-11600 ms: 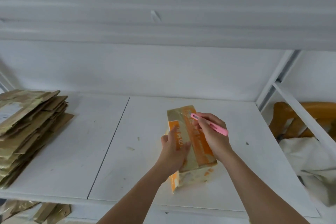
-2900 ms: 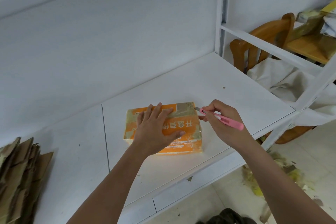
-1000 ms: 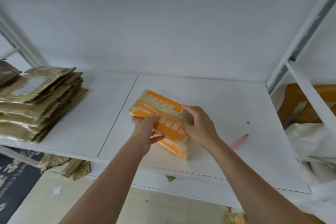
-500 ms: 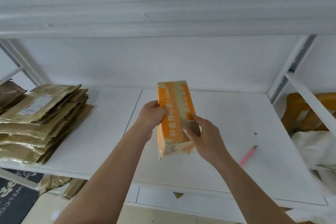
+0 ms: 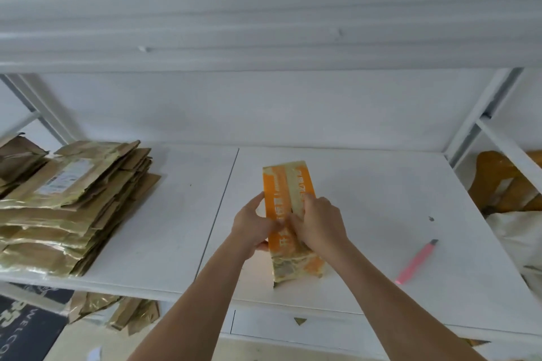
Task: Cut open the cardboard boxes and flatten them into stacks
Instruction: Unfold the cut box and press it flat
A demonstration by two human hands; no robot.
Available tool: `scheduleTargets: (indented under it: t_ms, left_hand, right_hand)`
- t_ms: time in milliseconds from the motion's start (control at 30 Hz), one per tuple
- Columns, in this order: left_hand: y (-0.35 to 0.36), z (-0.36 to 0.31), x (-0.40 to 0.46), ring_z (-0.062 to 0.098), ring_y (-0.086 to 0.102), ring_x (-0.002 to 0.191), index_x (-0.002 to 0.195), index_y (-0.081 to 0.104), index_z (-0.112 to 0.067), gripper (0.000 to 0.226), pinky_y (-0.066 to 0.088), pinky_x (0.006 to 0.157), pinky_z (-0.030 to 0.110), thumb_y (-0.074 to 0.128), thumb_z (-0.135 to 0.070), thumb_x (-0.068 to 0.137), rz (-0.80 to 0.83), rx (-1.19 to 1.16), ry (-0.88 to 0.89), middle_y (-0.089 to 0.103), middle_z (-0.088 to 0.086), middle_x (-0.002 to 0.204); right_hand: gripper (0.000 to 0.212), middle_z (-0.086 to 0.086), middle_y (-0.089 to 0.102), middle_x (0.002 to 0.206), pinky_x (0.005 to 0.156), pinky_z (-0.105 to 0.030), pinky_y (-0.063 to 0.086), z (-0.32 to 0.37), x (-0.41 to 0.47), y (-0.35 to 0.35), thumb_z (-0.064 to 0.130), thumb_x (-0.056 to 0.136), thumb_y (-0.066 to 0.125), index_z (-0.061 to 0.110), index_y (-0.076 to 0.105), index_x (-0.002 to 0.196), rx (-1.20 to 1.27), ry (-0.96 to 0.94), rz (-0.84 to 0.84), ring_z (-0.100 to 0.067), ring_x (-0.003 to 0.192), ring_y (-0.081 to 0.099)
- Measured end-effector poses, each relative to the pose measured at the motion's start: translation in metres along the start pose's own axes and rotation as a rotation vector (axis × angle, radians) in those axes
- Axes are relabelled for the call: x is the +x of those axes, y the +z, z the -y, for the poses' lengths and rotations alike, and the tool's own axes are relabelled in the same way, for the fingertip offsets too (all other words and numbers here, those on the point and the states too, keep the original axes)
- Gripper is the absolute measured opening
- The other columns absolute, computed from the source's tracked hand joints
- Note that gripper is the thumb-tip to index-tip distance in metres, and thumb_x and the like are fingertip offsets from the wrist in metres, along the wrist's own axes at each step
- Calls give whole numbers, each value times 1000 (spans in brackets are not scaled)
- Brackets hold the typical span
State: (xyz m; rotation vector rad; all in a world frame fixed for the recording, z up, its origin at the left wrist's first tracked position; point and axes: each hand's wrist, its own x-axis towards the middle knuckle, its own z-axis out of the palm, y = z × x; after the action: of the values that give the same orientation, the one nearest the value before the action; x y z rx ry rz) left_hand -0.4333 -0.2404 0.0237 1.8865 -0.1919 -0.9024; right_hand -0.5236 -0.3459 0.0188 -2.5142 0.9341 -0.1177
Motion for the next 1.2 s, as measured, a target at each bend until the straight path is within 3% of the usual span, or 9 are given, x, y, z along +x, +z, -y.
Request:
scheduleTargets:
  t_ms: [133,300,433,567,700,833,933,1200]
  left_hand:
    - [-1,4,3,21,74,76,144,41,-42,81,62,61,43,75,-10,78,-44,32,25,70,1,104]
    - [-5,5,5,22,72,79,143,42,-42,77,62,60,40,73,-8,81,-21,28,31,68,0,100]
    - [-3,7,8,23,72,80,142,41,-42,75,62,62,43,73,-10,83,-18,34,27,67,1,100]
    - [-2,8,9,24,71,83,143,41,-40,73,62,64,46,70,-7,85,-11,36,33,66,0,98]
    - [-1,10,13,23,70,83,141,43,-41,72,62,64,46,71,-7,84,-21,42,47,65,0,98]
    - [0,12,14,22,69,85,143,41,-40,73,62,64,46,71,-7,85,-31,51,54,63,-2,100]
    - [0,12,15,22,68,86,144,40,-40,73,62,64,46,71,-8,86,-44,58,58,62,-2,104]
    - [0,16,7,21,66,95,146,33,-43,77,62,64,37,73,-15,86,-61,112,81,59,-1,118]
  right_hand:
    - [51,-8,63,103,76,-35,47,10,3,3,52,88,63,13,49,116,-38,9,-60,-29,94,62]
    - [33,0,65,96,69,-28,42,11,3,-8,41,86,64,15,55,106,21,0,-16,-23,90,65]
    - [51,-1,63,122,82,-25,41,3,4,-27,35,86,69,15,57,131,214,54,52,-20,102,59]
    - [61,-5,60,128,95,-38,51,-11,10,-32,37,87,70,17,50,141,374,81,132,-22,108,61]
    - [58,-7,61,121,85,-32,53,-22,16,-34,32,89,69,18,50,142,483,100,187,-20,102,62]
    - [50,-14,66,106,78,-39,58,-27,19,-38,26,92,66,20,52,139,557,124,234,-31,95,67]
    - [42,-15,67,105,69,-31,59,-28,19,-40,21,94,63,20,54,134,611,134,256,-28,93,68]
    - [32,-10,64,110,64,-25,53,-35,9,-39,19,95,61,29,53,124,681,161,256,-21,97,65]
